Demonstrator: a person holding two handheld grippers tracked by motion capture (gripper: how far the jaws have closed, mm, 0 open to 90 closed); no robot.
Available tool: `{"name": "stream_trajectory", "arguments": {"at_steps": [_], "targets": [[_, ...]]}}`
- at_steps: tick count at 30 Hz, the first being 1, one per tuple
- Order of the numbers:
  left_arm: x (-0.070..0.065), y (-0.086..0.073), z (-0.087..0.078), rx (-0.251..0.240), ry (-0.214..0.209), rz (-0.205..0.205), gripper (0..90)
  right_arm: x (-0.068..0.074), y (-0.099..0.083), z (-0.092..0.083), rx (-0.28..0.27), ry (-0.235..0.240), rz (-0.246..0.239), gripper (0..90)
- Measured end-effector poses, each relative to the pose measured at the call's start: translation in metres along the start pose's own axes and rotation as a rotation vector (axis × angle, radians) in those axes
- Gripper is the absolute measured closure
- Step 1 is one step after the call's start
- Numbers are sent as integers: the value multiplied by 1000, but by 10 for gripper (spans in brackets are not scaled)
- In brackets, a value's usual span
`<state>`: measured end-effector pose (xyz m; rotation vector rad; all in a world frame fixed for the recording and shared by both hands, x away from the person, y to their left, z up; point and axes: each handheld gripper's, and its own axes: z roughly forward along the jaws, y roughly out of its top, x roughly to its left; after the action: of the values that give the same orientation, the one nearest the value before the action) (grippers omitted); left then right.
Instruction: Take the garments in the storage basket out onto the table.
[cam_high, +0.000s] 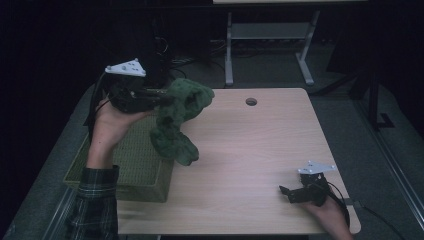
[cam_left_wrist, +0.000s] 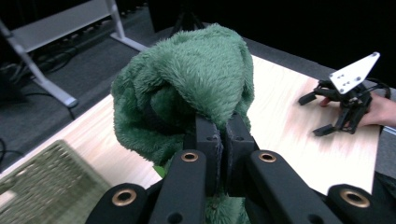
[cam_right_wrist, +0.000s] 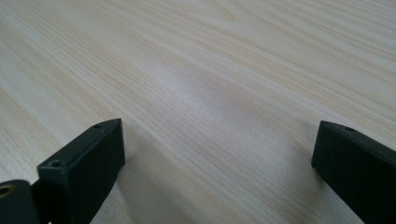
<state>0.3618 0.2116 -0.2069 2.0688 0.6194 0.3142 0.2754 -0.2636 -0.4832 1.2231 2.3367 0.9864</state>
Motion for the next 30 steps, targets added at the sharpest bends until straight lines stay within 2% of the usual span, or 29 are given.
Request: {"name": "stream_trajectory", "arguments": {"at_steps": [12,26,30], "targets": [[-21,9,39,31,-68,22,870,0,0,0,0,0,2,24],[-48,11,80,36,-134,33,869,0,0,0,-2,-1,5,24],[-56,9,95,56,-152,41,869,0,0,0,-2,-1,4,24]]}}
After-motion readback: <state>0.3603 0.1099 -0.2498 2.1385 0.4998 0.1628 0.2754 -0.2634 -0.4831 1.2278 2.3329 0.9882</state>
